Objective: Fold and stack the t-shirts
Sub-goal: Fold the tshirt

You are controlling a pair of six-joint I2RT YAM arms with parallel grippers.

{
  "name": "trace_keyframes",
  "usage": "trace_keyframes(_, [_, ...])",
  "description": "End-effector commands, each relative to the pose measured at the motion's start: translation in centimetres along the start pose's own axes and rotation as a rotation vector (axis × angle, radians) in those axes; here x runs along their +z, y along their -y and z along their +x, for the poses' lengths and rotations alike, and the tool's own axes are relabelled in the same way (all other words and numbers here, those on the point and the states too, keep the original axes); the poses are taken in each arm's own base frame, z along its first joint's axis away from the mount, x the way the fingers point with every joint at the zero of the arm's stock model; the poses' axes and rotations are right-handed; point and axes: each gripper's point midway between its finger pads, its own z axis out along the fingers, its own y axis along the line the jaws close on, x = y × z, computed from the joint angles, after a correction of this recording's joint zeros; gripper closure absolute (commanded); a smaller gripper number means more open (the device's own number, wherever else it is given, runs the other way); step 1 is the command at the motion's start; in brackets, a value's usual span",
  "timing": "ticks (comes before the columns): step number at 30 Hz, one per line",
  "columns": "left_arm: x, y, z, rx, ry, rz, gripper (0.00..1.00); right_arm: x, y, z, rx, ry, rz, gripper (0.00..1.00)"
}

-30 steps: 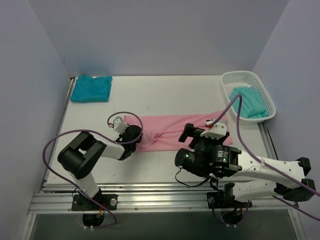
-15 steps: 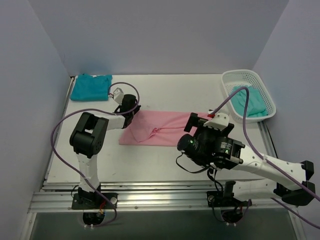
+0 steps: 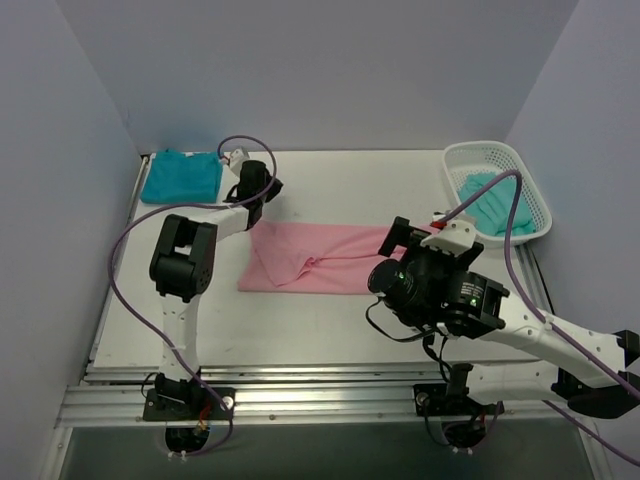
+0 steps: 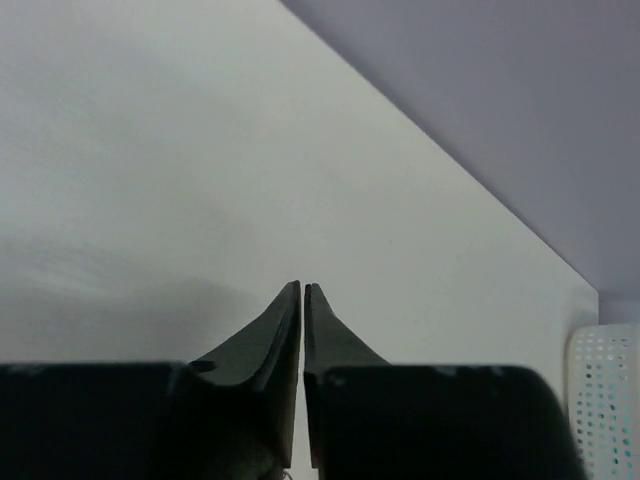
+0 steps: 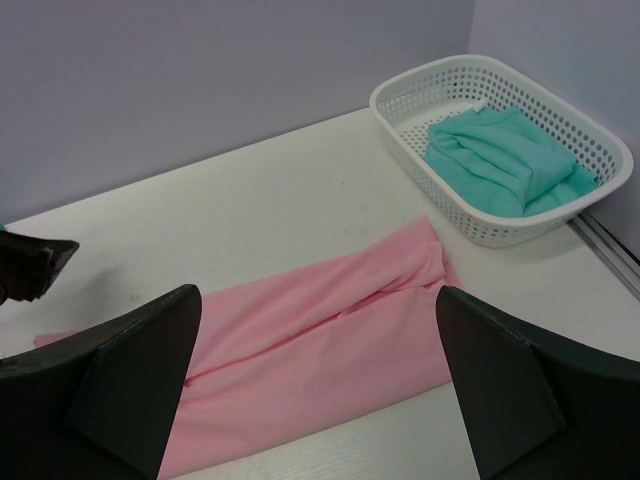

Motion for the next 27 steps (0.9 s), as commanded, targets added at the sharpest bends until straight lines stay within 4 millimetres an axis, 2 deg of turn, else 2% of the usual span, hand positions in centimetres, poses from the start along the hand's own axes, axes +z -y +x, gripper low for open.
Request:
trace_keyframes(1, [-2.5, 5.8, -6.2, 0.057, 0.080, 0.146, 0.84, 0.4, -0.5, -0.9, 0.012, 0.027, 0.018, 0.00])
trace_keyframes(2, [-3.4, 6.1, -7.4, 0.063, 0.097, 0.151, 0.72, 0.7, -0.5, -0.8, -0.053, 0.011, 0.017, 0.00])
trace_keyframes(3, [-4.4, 6.4, -8.1, 0.068, 0.112, 0.154, 0.53, 1.0, -2.1, -0.1, -0.019, -0.033, -0.036, 0.00])
trace_keyframes(4, [-6.8, 6.7, -9.5, 0.064, 0.144, 0.155, 0.47, 1.3, -2.6, 0.3, -0.028, -0.056, -0.056, 0.00])
trace_keyframes(5, [-8.2, 7.0, -10.2, 0.061, 0.160, 0.163, 0.42, 2.4, -2.5, 0.6, -0.058, -0.073, -0.044, 0.00])
trace_keyframes(6, [-9.5, 7.1, -10.7, 0.062, 0.175, 0.174, 0.26, 2.9, -2.8, 1.3, -0.059, -0.093, -0.056, 0.00])
trace_keyframes(7, [-12.7, 8.7, -12.6, 0.050, 0.217, 0.219, 0.17, 3.1, -3.7, 1.8, -0.044, -0.120, -0.090, 0.00])
trace_keyframes(8, [-13.7, 7.1, -11.3, 0.059, 0.190, 0.190, 0.07, 3.5, -3.9, 2.3, -0.050, -0.129, -0.088, 0.00])
trace_keyframes(9, [-16.6, 8.0, -12.5, 0.043, 0.220, 0.217, 0.06, 3.9, -4.0, 2.7, -0.051, -0.134, -0.085, 0.00])
trace_keyframes(10, [-17.5, 7.1, -12.3, 0.035, 0.223, 0.190, 0.06, 4.0, -4.3, 3.2, -0.054, -0.145, -0.099, 0.00])
trace_keyframes(11, [-18.1, 5.0, -9.9, 0.034, 0.171, 0.140, 0.06, 4.2, -4.6, 3.7, -0.058, -0.152, -0.104, 0.00])
trace_keyframes(12, [-19.8, 5.0, -10.2, 0.018, 0.182, 0.146, 0.01, 4.5, -4.7, 4.1, -0.057, -0.155, -0.108, 0.00])
trace_keyframes(13, [-20.4, 4.1, -8.8, 0.020, 0.153, 0.126, 0.09, 4.5, -5.2, 4.5, -0.057, -0.169, -0.126, 0.00])
trace_keyframes(14, [-20.7, 2.3, -6.3, 0.014, 0.106, 0.091, 0.15, 4.7, -5.3, 4.8, -0.059, -0.174, -0.131, 0.00])
trace_keyframes(15, [-21.5, 1.9, -5.9, 0.008, 0.107, 0.087, 0.34, 4.8, -5.5, 4.9, -0.057, -0.174, -0.134, 0.00])
trace_keyframes(17, [-21.8, 0.1, -3.4, 0.021, 0.057, 0.046, 0.64, 5.0, -5.9, 5.5, -0.065, -0.190, -0.149, 0.00])
trace_keyframes(18, [-21.9, -0.3, -2.2, 0.037, 0.041, 0.028, 0.78, 5.1, -6.0, 5.6, -0.070, -0.192, -0.148, 0.00])
trace_keyframes(19, [-21.7, -0.7, -1.3, 0.052, 0.025, 0.012, 0.97, 5.2, -6.1, 5.7, -0.075, -0.196, -0.150, 0.00])
trace_keyframes(21, [-20.9, -2.0, 1.2, 0.095, -0.031, -0.047, 0.98, 5.2, -6.3, 5.9, -0.075, -0.201, -0.156, 0.00])
trace_keyframes(27, [-18.4, -5.6, 7.1, 0.153, -0.149, -0.149, 0.98, 5.3, -5.7, 5.5, -0.072, -0.193, -0.148, 0.00])
